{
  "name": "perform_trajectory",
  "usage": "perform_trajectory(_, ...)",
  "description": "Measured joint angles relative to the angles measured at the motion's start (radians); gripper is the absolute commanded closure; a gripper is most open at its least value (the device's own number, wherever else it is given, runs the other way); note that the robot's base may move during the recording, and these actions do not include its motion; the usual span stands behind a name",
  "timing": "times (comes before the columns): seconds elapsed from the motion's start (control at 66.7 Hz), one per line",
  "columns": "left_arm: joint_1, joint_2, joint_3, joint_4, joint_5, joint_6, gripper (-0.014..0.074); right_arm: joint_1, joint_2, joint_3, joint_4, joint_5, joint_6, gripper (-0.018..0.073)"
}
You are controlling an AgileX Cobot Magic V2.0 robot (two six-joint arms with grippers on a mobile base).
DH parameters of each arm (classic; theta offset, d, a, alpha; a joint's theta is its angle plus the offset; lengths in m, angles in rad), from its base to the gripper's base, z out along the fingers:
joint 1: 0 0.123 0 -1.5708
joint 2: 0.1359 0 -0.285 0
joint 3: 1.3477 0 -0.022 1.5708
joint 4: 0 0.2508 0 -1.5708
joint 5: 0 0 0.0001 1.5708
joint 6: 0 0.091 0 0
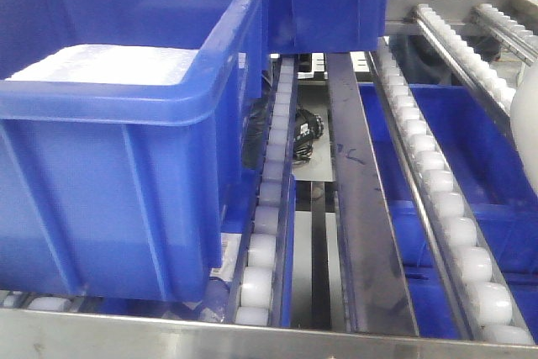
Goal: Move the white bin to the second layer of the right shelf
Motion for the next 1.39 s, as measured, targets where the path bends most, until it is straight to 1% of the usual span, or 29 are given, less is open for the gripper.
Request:
perform_trajectory(0.24, 0.0, 0.0, 0.0, 0.0, 0.0, 0.0, 0.0512, 0.0, 0.0, 0.0, -0.011, 0.0, 0.0, 0.0466)
perform_trajectory(0.315, 0.0, 0.0, 0.0, 0.0, 0.0, 0.0, 0.0512, 0.0, 0.0, 0.002, -0.06, 0.002, 0.0, 0.0466)
perform_trajectory(0.39, 0.0, 0.0, 0.0, 0.0, 0.0, 0.0, 0.0512, 0.0, 0.0, 0.014, -0.13, 0.002, 0.0, 0.0466)
perform_trajectory(0.465, 0.0, 0.0, 0.0, 0.0, 0.0, 0.0, 0.0512, -0.002, 0.0, 0.026, -0.163, 0.008, 0.0, 0.0466)
perform_trajectory(0.555, 0.0, 0.0, 0.0, 0.0, 0.0, 0.0, 0.0512, -0.002, 0.011, 0.03, -0.165, 0.011, 0.0, 0.0466)
perform_trajectory(0.809, 0.0, 0.0, 0.0, 0.0, 0.0, 0.0, 0.0512, -0.002, 0.026, 0.03, -0.139, -0.084, 0.004, 0.0466)
perform_trajectory(0.929, 0.0, 0.0, 0.0, 0.0, 0.0, 0.0, 0.0512, -0.002, 0.056, 0.03, -0.093, -0.087, 0.006, 0.0466)
perform_trajectory(1.004, 0.0, 0.0, 0.0, 0.0, 0.0, 0.0, 0.0512, -0.002, 0.091, 0.03, -0.006, -0.095, -0.01, 0.0466)
perform_trajectory(1.034, 0.0, 0.0, 0.0, 0.0, 0.0, 0.0, 0.0512, -0.002, 0.108, 0.03, 0.022, -0.102, -0.03, 0.0466)
perform_trajectory(1.124, 0.0, 0.0, 0.0, 0.0, 0.0, 0.0, 0.0512, -0.01, 0.184, 0.03, 0.091, -0.133, -0.156, 0.0461)
perform_trajectory(1.169, 0.0, 0.0, 0.0, 0.0, 0.0, 0.0, 0.0512, -0.03, 0.219, 0.03, 0.125, -0.151, -0.222, 0.0459)
perform_trajectory(1.244, 0.0, 0.0, 0.0, 0.0, 0.0, 0.0, 0.0512, -0.078, 0.28, 0.03, 0.174, -0.189, -0.283, 0.0459)
perform_trajectory(1.319, 0.0, 0.0, 0.0, 0.0, 0.0, 0.0, 0.0512, -0.128, 0.333, 0.03, 0.203, -0.227, -0.307, 0.0459)
perform_trajectory(1.394, 0.0, 0.0, 0.0, 0.0, 0.0, 0.0, 0.0512, -0.158, 0.37, 0.03, 0.21, -0.245, -0.311, 0.0459)
